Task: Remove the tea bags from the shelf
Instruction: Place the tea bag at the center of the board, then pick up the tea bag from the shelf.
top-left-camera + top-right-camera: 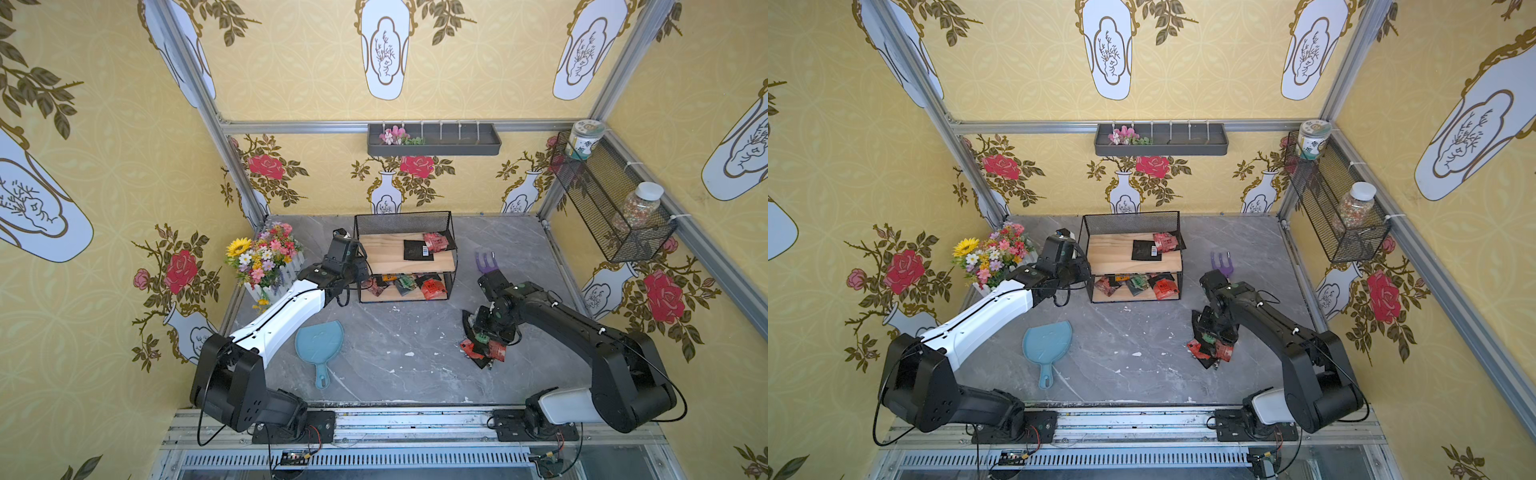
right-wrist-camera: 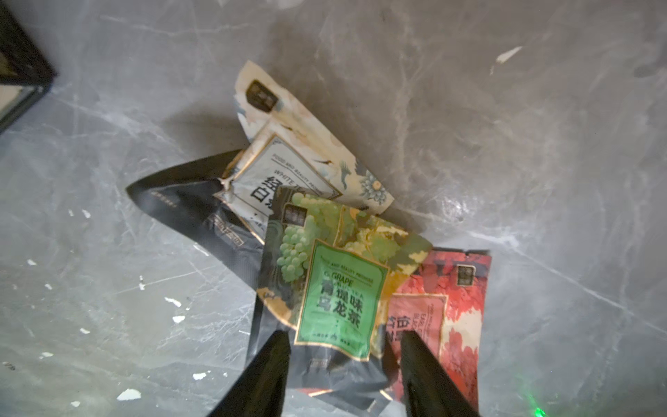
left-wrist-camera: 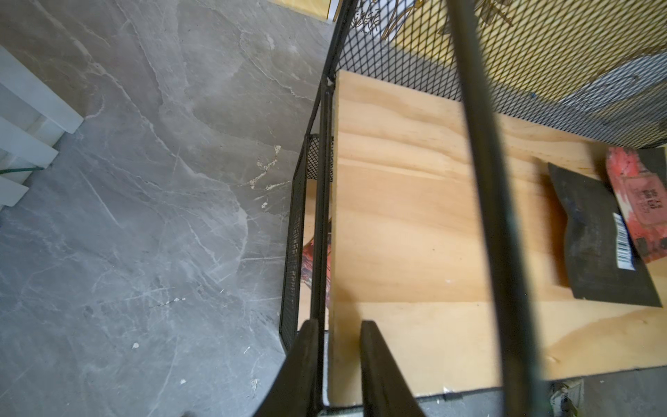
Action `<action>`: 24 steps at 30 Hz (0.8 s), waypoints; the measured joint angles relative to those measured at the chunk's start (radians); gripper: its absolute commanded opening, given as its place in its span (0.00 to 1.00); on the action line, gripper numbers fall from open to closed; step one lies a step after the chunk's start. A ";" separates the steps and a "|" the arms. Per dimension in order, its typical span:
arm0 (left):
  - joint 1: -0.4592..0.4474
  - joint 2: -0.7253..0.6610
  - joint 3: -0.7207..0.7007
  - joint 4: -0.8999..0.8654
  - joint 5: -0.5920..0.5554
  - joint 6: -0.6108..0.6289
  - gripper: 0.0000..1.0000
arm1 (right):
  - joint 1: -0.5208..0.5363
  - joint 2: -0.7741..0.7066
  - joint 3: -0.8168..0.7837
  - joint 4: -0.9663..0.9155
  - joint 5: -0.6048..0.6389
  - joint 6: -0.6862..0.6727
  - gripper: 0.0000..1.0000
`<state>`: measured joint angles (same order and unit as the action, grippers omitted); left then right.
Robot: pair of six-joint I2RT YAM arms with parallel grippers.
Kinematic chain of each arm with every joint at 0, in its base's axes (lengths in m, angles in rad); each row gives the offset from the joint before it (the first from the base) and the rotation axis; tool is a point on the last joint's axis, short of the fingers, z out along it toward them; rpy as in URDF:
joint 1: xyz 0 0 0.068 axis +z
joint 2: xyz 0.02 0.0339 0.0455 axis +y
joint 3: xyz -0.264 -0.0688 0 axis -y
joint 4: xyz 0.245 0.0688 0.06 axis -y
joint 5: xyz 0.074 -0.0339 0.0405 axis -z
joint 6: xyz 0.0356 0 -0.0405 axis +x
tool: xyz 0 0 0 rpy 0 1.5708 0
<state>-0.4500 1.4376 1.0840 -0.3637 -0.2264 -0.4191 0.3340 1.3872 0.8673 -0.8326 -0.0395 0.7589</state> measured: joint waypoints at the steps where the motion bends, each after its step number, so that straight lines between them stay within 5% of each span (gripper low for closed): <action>1: 0.000 0.000 0.000 0.000 0.000 0.000 0.25 | 0.000 -0.010 0.021 -0.018 0.009 0.003 0.67; 12: 0.001 0.014 0.013 0.000 -0.002 0.004 0.25 | 0.089 -0.023 0.433 -0.264 0.151 -0.059 0.70; 20: 0.001 0.017 0.018 -0.002 -0.002 0.008 0.26 | 0.352 0.177 0.840 -0.375 0.347 -0.140 0.76; 24: 0.001 0.017 0.018 -0.004 -0.002 0.008 0.26 | 0.396 0.310 1.028 -0.399 0.391 -0.185 0.80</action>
<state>-0.4492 1.4548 1.1023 -0.3676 -0.2283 -0.4107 0.7303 1.6970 1.8954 -1.2312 0.3519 0.5735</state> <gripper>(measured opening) 0.256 0.780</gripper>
